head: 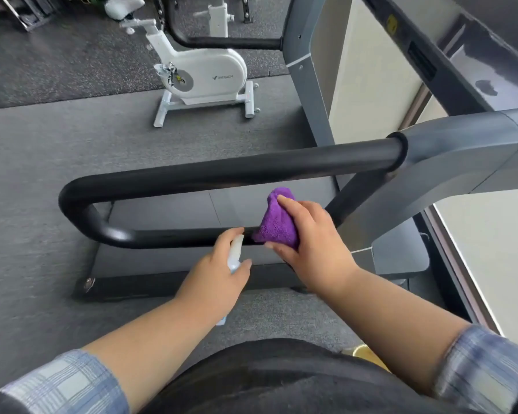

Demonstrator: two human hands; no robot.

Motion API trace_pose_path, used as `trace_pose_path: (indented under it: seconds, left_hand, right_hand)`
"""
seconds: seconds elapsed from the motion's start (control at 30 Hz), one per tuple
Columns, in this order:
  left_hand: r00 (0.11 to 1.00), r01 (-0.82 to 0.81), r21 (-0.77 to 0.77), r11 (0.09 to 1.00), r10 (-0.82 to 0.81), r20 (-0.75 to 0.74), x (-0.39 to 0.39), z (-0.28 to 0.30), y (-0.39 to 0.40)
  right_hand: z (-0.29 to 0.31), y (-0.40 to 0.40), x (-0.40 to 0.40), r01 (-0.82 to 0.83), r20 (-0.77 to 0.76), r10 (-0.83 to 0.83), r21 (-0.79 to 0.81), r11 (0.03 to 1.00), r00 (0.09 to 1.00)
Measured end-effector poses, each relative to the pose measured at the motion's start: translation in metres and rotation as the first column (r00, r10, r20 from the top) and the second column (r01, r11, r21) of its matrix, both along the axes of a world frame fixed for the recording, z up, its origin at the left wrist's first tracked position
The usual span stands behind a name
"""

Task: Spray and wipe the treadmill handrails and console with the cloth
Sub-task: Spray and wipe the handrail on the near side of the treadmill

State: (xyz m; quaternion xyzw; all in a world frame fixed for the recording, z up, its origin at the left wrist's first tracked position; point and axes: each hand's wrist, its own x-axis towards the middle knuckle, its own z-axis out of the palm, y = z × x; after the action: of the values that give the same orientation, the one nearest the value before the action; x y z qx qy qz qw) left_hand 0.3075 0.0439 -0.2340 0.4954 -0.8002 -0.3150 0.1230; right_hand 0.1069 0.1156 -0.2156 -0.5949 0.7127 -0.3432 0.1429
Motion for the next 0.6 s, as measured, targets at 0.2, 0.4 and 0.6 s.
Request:
trace_pose_path:
  seconds: [0.2, 0.4, 0.6]
  left_hand:
    - [0.999, -0.032, 0.038, 0.999, 0.031, 0.028, 0.039, -0.004, 0.005]
    - [0.996, -0.057, 0.053, 0.997, 0.053, 0.077, 0.077, -0.009, 0.009]
    - [0.992, -0.092, 0.033, 0.995, 0.089, 0.088, 0.093, -0.011, 0.005]
  right_hand:
    - [-0.012, -0.048, -0.014, -0.001, -0.493, 0.268, 0.476, 0.88, 0.828]
    - [-0.035, -0.049, -0.008, -0.089, -0.437, 0.269, 0.389, 0.917, 0.859]
    - [-0.036, -0.085, 0.054, -0.24, -0.474, 0.365, 0.303, 0.922, 0.801]
